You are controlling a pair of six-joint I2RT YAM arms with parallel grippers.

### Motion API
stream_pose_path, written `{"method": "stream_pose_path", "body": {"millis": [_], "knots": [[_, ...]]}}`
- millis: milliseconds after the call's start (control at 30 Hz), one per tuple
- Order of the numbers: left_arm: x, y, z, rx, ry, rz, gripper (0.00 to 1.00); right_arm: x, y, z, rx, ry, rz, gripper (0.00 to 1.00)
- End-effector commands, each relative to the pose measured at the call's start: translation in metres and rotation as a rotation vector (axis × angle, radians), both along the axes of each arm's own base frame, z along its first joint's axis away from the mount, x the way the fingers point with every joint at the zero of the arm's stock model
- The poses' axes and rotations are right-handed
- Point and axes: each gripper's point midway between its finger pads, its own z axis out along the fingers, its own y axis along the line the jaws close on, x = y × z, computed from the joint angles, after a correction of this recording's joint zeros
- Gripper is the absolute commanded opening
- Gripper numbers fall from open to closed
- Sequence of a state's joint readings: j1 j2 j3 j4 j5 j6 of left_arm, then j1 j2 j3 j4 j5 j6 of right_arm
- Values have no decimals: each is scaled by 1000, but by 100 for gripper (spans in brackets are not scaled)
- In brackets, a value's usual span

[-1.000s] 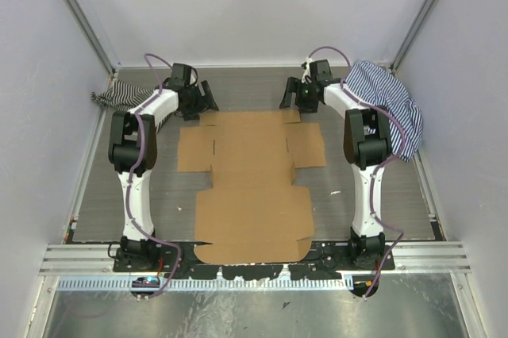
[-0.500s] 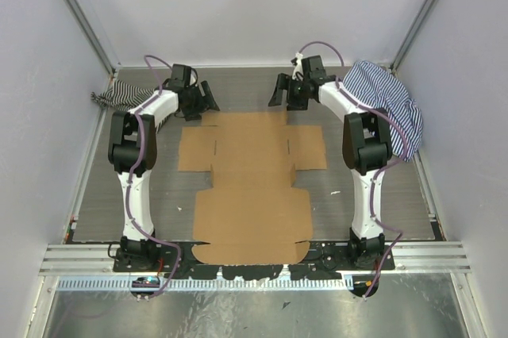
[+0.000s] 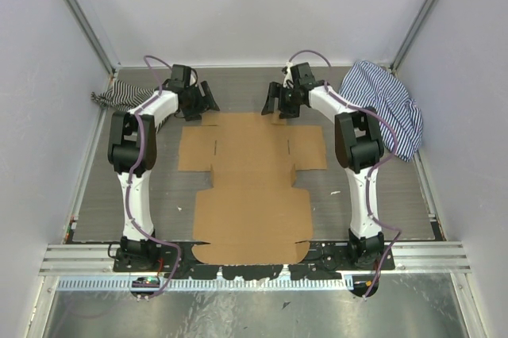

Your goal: Fold the paper box

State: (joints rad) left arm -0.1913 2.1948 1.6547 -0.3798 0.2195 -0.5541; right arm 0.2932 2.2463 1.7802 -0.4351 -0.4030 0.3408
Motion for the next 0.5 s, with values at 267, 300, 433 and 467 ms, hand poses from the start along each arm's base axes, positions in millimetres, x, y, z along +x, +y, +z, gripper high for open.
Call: {"method": "stream_pose_path", "body": {"millis": [267,300,433,467], "knots": [[-13,0,0,10,73,-7,83,9,-6,-17,-34,11,-44,79],[-13,2,2,22,70,-1,83,9,-7,-18,-39,10,-47,79],[-13,5,2,39,78,4,83,8,-6,-22,-39,21,-45,79],[-14,4,2,37,86,1,83,8,-6,-22,-35,21,-43,79]]}}
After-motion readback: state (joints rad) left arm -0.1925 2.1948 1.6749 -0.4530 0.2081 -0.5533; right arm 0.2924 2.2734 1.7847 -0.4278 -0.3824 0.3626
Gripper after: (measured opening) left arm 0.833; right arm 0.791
